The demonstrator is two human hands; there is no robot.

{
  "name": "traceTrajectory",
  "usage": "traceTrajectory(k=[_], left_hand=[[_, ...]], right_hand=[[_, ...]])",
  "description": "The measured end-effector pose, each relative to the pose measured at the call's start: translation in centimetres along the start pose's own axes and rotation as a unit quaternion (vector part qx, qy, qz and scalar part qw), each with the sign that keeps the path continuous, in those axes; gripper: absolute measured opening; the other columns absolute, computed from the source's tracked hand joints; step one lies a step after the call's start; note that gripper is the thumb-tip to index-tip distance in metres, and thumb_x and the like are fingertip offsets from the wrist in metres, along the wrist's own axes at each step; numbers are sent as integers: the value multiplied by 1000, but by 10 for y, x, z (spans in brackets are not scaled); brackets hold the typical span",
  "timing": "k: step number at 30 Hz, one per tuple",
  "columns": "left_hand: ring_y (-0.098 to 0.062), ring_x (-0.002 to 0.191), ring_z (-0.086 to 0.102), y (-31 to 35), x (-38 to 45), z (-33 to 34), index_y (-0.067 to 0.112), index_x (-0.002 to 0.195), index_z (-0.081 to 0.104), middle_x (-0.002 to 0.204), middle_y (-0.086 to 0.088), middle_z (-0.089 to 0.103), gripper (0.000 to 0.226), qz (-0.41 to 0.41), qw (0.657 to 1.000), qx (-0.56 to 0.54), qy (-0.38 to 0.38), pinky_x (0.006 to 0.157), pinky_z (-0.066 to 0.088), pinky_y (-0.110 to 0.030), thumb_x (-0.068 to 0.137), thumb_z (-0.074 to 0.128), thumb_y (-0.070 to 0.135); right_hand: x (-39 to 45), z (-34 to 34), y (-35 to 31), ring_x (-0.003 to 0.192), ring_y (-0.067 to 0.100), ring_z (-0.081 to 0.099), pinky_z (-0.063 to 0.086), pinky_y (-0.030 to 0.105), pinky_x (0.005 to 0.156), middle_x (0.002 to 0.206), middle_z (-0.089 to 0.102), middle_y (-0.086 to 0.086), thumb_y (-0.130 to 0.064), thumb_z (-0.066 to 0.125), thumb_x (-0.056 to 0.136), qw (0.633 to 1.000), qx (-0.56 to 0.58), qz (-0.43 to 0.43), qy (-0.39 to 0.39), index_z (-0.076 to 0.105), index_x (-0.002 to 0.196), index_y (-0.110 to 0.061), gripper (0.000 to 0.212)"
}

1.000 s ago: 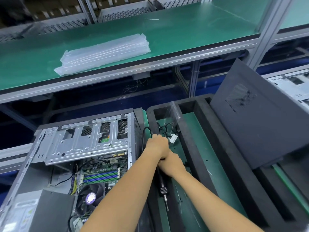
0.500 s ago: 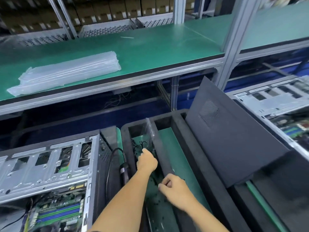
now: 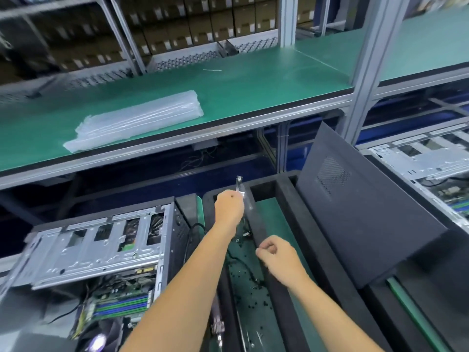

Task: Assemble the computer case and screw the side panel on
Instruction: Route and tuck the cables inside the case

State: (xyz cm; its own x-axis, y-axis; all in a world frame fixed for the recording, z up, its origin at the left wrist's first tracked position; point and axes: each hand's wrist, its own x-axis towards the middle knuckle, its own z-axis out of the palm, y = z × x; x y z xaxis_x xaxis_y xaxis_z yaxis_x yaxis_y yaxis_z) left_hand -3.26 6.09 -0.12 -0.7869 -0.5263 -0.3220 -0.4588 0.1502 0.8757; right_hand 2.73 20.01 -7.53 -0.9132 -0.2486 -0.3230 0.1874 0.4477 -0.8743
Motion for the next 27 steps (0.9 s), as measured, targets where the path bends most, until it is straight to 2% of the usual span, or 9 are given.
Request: traceTrajectory(k=[4, 7, 9, 11, 14, 16, 22, 24, 27], left_hand=[[-8, 38, 20, 44, -30, -48, 10, 88, 55, 53, 4, 34, 13, -19, 974, -188, -125, 35, 14, -20, 95, 46, 13], [-6, 41, 20, 63, -52, -79, 9, 92, 54, 55, 6, 33, 14, 9, 943, -261, -206, 34, 16, -17, 98, 42, 14], [-5, 39, 22, 71, -64, -95, 9, 93, 54, 51, 8, 35, 16, 18, 930, -284, -231, 32, 18, -17, 99, 41, 14], [-4, 38, 23, 76, -75, -112, 8, 96, 54, 50, 9, 37, 15, 36, 922, -299, -245, 31, 20, -16, 99, 41, 14], [-5, 39, 24, 77, -89, -138, 8, 97, 54, 51, 8, 36, 14, 79, 909, -318, -258, 32, 21, -17, 99, 41, 13], [-5, 40, 23, 72, -98, -148, 9, 96, 54, 51, 8, 37, 14, 93, 911, -309, -257, 33, 21, -17, 98, 41, 12], [-7, 40, 22, 46, -114, -146, 9, 94, 53, 53, 5, 37, 15, 90, 917, -282, -268, 36, 16, -19, 98, 39, 12], [-6, 41, 22, 42, -113, -144, 8, 94, 54, 53, 5, 38, 16, 78, 917, -285, -268, 35, 17, -18, 99, 40, 13], [-6, 39, 24, 44, -108, -144, 7, 95, 54, 52, 5, 40, 18, 70, 908, -328, -253, 34, 20, -17, 101, 38, 14]], right_hand=[[1, 4, -44, 121, 5, 36, 36, 15, 87, 133, 31, -12, -36, 73, 87, 988, -8, -137, -66, 29, 145, -41, 73], [-4, 16, -66, 132, 5, 19, 31, 28, 107, 141, 20, -19, -40, 71, 88, 969, -48, -216, -108, 24, 146, -47, 75], [-8, 27, -76, 130, 5, 25, 27, 32, 109, 138, 29, -17, -39, 64, 94, 963, -77, -241, -93, 38, 135, -44, 49], [-9, 35, -87, 115, 19, 49, 39, 38, 98, 123, 53, -4, -32, 58, 99, 964, -97, -249, -12, 64, 116, -23, 21], [-12, 37, -97, 72, 22, 51, 41, 36, 67, 79, 54, 1, -23, 58, 99, 949, -149, -259, 103, 62, 79, -17, 22], [-17, 34, -99, 66, 22, 45, 32, 35, 59, 70, 46, -1, -26, 55, 101, 950, -163, -236, 121, 48, 66, -22, 36], [-36, 48, -84, 61, 15, 47, 34, 31, 58, 70, 51, -4, -51, 41, 102, 977, -204, -66, -9, 46, 70, -24, 42], [-43, 51, -75, 51, 11, 39, 31, 27, 52, 62, 46, -5, -52, 40, 102, 978, -199, -62, -13, 44, 69, -22, 45], [-47, 45, -74, 54, 15, 42, 32, 28, 54, 65, 58, 13, -41, 42, 105, 989, -119, -85, 28, 65, 80, -9, 46]])
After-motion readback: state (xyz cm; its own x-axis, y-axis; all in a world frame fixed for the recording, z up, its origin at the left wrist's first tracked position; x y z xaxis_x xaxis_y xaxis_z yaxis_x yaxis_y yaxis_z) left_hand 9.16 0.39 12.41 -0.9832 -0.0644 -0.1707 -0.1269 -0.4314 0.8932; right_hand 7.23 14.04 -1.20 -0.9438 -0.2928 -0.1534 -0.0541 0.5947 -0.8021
